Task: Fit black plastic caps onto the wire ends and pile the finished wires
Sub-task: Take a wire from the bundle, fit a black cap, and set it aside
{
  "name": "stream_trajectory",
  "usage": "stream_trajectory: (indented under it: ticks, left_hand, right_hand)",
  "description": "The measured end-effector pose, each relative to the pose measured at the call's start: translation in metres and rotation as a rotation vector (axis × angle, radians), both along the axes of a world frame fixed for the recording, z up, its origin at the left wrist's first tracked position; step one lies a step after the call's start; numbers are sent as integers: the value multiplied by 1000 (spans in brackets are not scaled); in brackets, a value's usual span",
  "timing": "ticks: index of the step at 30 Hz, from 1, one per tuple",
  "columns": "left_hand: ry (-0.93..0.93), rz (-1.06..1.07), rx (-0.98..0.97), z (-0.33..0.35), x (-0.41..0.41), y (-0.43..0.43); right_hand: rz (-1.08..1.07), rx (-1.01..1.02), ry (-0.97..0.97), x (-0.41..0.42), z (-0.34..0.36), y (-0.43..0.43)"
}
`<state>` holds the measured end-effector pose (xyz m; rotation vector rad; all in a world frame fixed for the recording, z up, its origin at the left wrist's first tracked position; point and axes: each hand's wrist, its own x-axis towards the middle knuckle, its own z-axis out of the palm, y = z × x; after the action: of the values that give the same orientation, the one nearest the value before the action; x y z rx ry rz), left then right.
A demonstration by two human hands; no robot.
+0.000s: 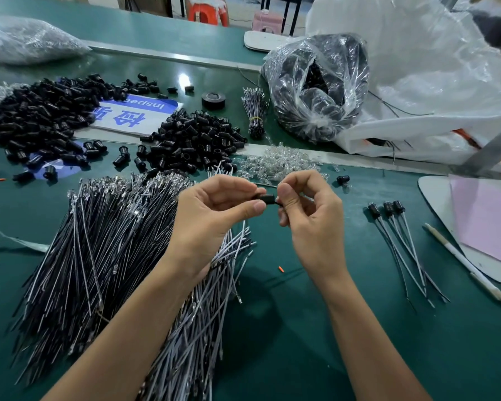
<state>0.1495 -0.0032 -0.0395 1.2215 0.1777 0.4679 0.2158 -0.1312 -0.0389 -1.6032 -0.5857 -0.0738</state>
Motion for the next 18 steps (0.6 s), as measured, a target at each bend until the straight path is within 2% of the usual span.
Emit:
stream_trajectory:
  ticks: [7, 12, 18]
  left_hand:
    - [14, -46, -5, -1, 0, -4]
    - [30, -60, -168, 1, 2, -5]
    - [13, -24, -161, 1, 2, -6]
  right_hand:
    - [-46, -15, -81, -4, 0, 3]
    - [-83, -34, -135, -7, -1, 6]
    - [-162, -55, -308, -9, -1, 7]
